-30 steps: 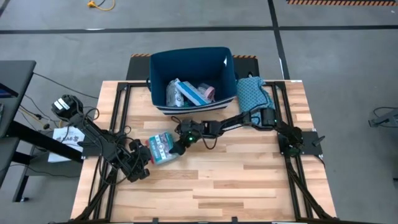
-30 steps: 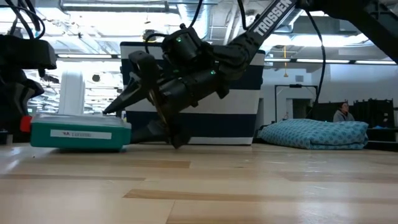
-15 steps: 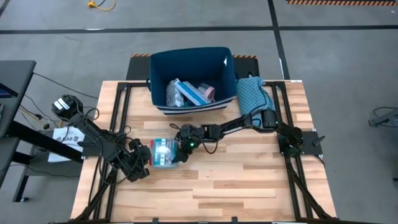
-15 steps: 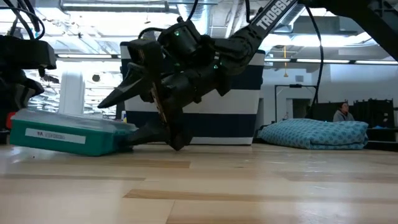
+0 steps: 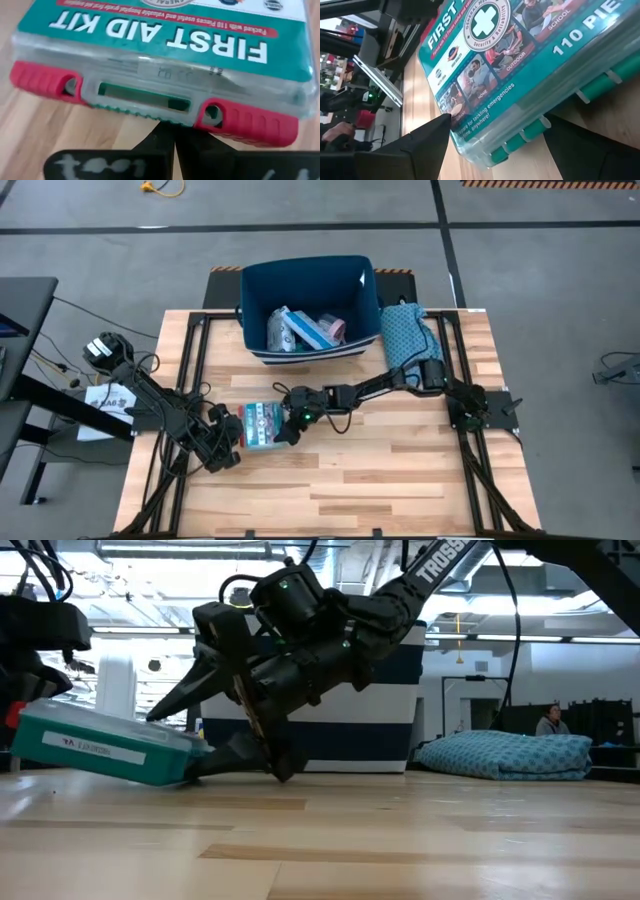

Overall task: Pack medical supplies into shirt
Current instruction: Put the first aid kit into the blue patterned shirt

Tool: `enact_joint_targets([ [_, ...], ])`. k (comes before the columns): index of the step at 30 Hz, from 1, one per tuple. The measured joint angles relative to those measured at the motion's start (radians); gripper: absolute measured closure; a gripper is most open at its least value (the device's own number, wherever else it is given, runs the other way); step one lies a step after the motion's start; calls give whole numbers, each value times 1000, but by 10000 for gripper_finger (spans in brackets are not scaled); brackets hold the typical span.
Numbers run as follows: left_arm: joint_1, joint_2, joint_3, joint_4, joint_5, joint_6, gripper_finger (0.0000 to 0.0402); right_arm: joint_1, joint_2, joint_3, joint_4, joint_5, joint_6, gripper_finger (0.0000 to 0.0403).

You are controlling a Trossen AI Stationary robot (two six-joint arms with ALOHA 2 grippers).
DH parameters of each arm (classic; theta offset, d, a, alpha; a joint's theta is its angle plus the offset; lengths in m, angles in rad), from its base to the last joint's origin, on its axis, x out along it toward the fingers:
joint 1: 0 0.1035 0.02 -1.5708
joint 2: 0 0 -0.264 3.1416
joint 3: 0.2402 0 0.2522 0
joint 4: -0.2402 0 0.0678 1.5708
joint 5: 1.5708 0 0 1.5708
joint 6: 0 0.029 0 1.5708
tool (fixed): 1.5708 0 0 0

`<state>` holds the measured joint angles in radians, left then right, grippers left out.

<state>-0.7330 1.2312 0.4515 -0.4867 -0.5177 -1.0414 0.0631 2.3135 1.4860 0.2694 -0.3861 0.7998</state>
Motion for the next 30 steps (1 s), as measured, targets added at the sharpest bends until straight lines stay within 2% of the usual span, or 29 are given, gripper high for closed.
enact_joint_targets([
  [11, 0, 0, 1, 17, -3, 9, 401, 2, 5, -2, 66, -11, -4, 100],
  [30, -1, 0, 1, 16, 1, 15, 401, -2, 4, -1, 100, 33, -21, 101],
])
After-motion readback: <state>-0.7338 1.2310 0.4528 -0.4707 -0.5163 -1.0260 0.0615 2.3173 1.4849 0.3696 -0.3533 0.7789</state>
